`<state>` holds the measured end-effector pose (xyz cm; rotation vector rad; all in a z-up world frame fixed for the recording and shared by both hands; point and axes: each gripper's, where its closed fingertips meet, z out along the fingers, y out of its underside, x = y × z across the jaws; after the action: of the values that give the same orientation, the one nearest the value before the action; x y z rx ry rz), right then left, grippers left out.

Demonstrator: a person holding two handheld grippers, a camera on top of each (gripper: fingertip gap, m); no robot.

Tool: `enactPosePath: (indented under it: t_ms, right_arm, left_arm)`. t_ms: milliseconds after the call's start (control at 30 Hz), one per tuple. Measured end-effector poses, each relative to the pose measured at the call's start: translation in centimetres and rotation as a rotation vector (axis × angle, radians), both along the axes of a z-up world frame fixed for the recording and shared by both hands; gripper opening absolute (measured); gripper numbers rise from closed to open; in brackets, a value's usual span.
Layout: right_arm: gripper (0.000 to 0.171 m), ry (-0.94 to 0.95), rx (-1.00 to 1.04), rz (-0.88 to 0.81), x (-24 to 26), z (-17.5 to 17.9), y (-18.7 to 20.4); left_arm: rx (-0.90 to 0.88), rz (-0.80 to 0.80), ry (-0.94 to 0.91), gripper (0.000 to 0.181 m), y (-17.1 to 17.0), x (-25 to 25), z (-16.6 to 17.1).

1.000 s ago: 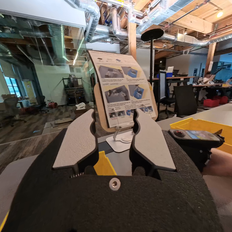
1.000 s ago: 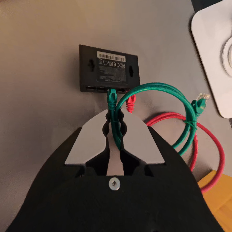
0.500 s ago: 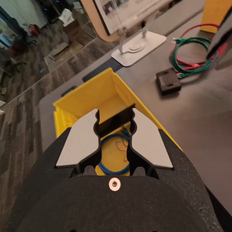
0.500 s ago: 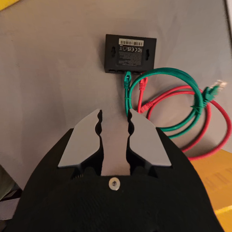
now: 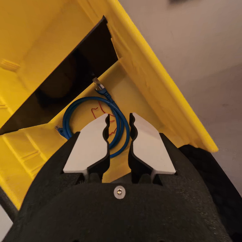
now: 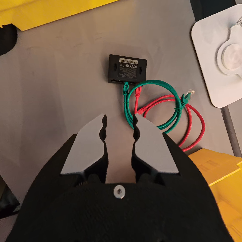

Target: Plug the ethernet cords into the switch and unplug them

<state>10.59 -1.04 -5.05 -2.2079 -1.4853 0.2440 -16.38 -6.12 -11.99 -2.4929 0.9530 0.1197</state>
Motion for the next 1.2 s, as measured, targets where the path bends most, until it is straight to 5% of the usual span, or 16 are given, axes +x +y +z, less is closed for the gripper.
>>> enactPosePath:
  t_ms: [300, 600, 1200]
  right_arm:
    - [0.039, 0.013, 0.018, 0.007, 0.3, 0.7, 0.0]
    - [0.036, 0.024, 0.032, 0.014, 0.6, 1.4, -0.1]
    - [0.033, 0.11, 0.085, 0.045, -1.0, 3.0, -0.6]
  left_arm:
    - [-0.244, 0.021, 0.078, 0.032, 0.4, -0.9, -2.5]
    - [-0.233, 0.007, 0.14, 0.018, 0.5, -1.5, -3.0]
    - [0.205, 0.12, -0.304, 0.014, 1.0, -3.4, 11.0]
